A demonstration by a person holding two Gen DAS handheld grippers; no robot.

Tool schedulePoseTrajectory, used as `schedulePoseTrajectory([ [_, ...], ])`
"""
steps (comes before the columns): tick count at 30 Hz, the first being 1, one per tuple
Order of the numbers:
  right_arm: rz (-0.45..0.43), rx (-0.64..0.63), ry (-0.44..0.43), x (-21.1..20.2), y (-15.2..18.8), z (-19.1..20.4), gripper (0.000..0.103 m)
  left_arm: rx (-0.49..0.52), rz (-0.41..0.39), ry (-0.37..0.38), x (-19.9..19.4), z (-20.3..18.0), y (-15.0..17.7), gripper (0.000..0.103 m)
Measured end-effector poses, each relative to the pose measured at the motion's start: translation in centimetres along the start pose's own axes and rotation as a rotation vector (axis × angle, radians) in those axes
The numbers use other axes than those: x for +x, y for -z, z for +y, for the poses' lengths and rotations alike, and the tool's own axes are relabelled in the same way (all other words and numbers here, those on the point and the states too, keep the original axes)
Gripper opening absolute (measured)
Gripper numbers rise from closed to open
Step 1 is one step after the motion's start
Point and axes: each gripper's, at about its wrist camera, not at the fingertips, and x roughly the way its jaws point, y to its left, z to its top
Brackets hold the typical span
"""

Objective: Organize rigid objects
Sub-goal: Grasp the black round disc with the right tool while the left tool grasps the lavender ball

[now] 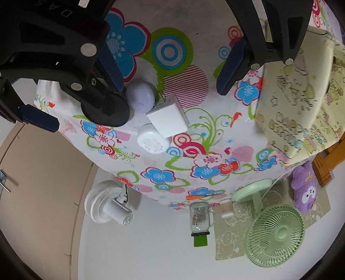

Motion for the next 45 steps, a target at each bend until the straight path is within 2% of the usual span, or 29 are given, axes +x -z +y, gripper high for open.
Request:
schedulePoseTrajectory([
  [13,0.051,0.041,0.034,2.6,0.7,-2.4,0.087,0.07,0.016,-0.008,3.0,-2.4,-0.2,0.089],
  [20,0.075,0.066,0.031,3.6,0.9,-3.2,0.087,0.101,0.022,-0.022,4.0,-3.1,-0.4,0.077],
  [23,0.083,0.076,0.022,4.0,0.8,-3.4,0.087,0.103,0.015,-0.023,4.0,-3.1,-0.4,0.076],
  [25,0.086,0.078,0.019,4.2,0.8,-3.3,0.087,0.109,0.014,-0.017,4.0,-3.1,-0.5,0.072],
  [29,0.091,0.081,0.013,4.4,0.7,-3.3,0.087,0.136,0.002,-0.006,3.9,-3.4,-0.4,0.052],
  [32,0.094,0.077,0.007,4.5,0.6,-3.1,0.087,0.131,0.016,0.045,3.8,-3.2,-0.5,0.036],
  [37,0.103,0.071,-0.004,4.8,0.5,-2.6,0.087,0.147,0.011,0.041,3.6,-3.2,-0.3,0.033],
  [41,0.111,0.062,-0.012,5.3,0.4,-2.1,0.087,0.14,0.018,0.047,3.4,-2.6,-0.1,0.025],
  [45,0.127,0.062,-0.025,6.0,0.4,-1.7,0.087,0.126,0.025,0.037,3.2,-1.7,0.1,0.024],
])
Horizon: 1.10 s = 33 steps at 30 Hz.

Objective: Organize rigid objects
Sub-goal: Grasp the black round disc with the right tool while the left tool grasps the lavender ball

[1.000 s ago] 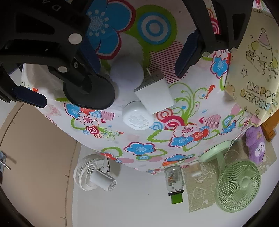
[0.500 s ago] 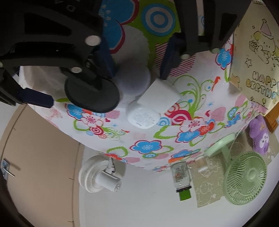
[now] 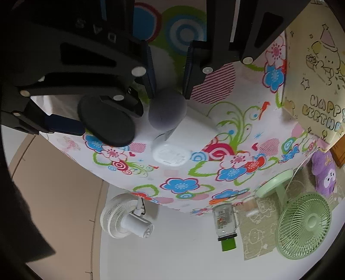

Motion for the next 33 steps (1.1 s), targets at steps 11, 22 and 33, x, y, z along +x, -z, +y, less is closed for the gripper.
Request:
schedulePoseTrajectory([
  [11,-0.008,-0.019,0.002,0.9,-0.3,0.9,0.085,-0.042,0.011,-0.031,-0.2,1.5,0.4,0.037],
  [22,-0.019,-0.003,-0.008,0.0,0.2,-0.1,0.061,-0.044,0.02,-0.026,0.3,0.9,-0.1,0.065],
  [33,-0.02,0.037,-0.015,-0.2,0.1,-1.3,0.061,-0.029,0.02,-0.019,0.7,0.2,-0.7,0.053],
])
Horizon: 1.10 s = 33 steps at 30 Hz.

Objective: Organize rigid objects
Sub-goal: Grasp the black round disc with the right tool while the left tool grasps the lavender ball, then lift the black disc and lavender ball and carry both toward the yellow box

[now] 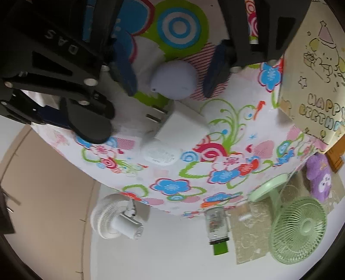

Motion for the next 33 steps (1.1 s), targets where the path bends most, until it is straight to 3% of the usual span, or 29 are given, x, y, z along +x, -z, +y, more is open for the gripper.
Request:
schedulePoseTrajectory([
  [2,0.0,0.002,0.001,0.0,0.0,0.0,0.061,0.006,0.004,0.015,-0.1,-0.2,0.0,0.047],
  [14,-0.002,-0.005,0.003,-1.0,0.3,0.8,0.061,-0.009,0.0,-0.008,-1.6,0.7,0.5,0.047],
  [33,-0.079,-0.054,0.011,-6.8,0.7,4.8,0.061,-0.032,-0.068,-0.009,-7.6,2.9,1.6,0.047],
])
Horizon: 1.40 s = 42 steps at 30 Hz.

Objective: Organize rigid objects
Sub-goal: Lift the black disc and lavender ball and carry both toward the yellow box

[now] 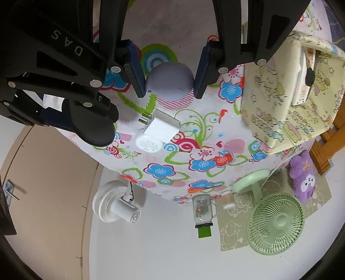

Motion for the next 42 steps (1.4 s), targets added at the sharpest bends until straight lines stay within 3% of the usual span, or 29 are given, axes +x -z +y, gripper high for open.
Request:
schedulePoseTrajectory([
  [22,-0.072,-0.057,-0.041,-5.8,-1.1,5.4,0.061,0.016,-0.052,-0.027,-6.1,3.1,-0.5,0.047],
  [42,-0.099,-0.116,-0.07,-7.2,-3.2,10.2,0.061,0.007,-0.078,-0.06,-8.5,7.6,-1.3,0.047],
])
